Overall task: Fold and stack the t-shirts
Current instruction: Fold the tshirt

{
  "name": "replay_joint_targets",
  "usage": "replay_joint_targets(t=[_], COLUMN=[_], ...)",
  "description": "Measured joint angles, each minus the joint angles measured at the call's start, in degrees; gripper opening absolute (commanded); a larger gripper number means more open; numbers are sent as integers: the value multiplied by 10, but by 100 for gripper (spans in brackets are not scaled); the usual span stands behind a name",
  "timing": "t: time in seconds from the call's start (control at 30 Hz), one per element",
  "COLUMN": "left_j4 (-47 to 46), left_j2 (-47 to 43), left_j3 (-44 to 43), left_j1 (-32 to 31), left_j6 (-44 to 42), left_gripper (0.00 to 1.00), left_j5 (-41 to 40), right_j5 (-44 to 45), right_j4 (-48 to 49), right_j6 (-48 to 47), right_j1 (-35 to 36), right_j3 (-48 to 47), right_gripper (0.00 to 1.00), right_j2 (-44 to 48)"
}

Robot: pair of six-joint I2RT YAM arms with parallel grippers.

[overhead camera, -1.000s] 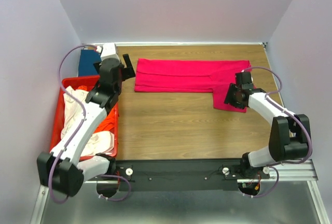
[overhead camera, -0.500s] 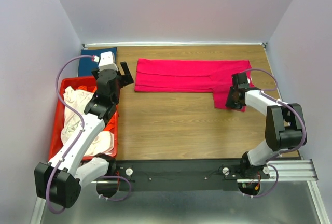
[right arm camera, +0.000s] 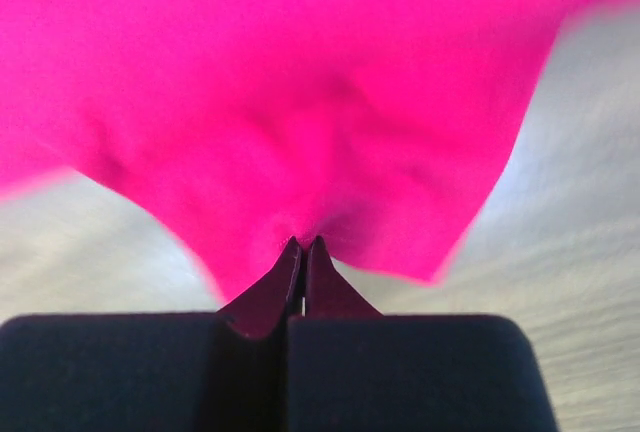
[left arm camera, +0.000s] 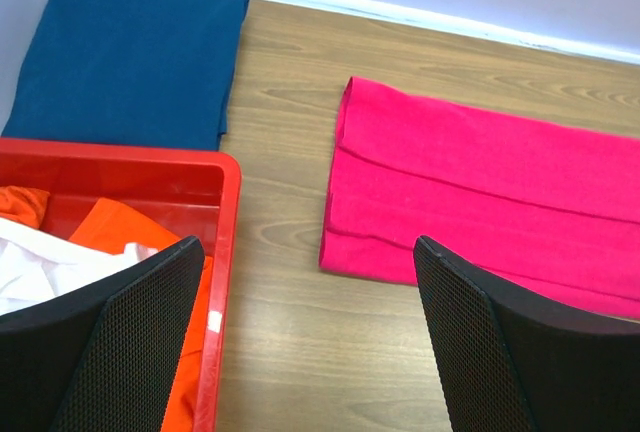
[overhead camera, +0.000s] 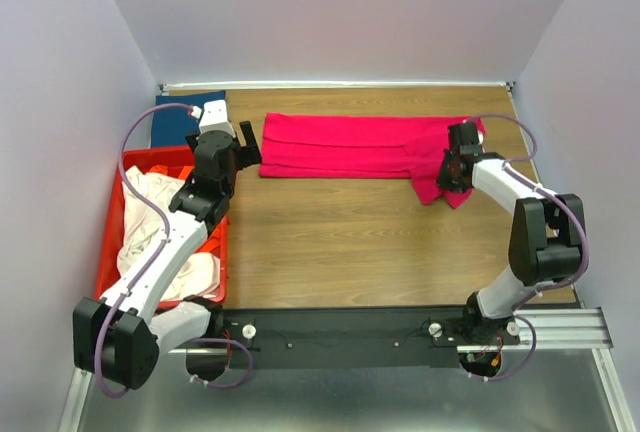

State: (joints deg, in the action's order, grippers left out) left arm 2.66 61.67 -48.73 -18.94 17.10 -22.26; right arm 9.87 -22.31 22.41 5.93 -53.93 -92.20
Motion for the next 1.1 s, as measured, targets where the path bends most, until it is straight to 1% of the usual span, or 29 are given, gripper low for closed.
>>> replay_joint_targets(t=[0.13, 0.23, 0.43, 0.6, 0.83, 1.0, 1.03, 1.1], left_j4=[0, 0, 2, 3, 10, 17, 19, 23], left_j2=[12, 22, 55, 85, 122, 139, 143, 153], left_j3=[0, 0, -3, -9, -24, -28, -30, -34], left_j1=[0, 0, 0, 0, 0, 0, 0, 0], left_j6=[0, -2, -6, -10, -13, -13, -13, -13], left_gripper=[93, 92, 92, 91, 91, 91, 91, 91], left_j5=[6, 13, 30, 45, 67, 87, 91, 99], right_j5=[11, 22, 54, 75, 81, 81, 81, 81], right_j4=[-4, 0, 3, 0, -2, -1, -1, -1], right_j6=[-5, -11, -30, -50, -75, -90, -91, -92], right_j1=[0, 0, 0, 0, -7, -8, -8, -9], right_j3=[-100, -182, -340, -433, -528, -566, -569, -572], right_gripper=[1, 1, 1, 1, 4, 5, 6, 14], right_j2=[-33, -80, -219, -303, -370, -393, -396, -401])
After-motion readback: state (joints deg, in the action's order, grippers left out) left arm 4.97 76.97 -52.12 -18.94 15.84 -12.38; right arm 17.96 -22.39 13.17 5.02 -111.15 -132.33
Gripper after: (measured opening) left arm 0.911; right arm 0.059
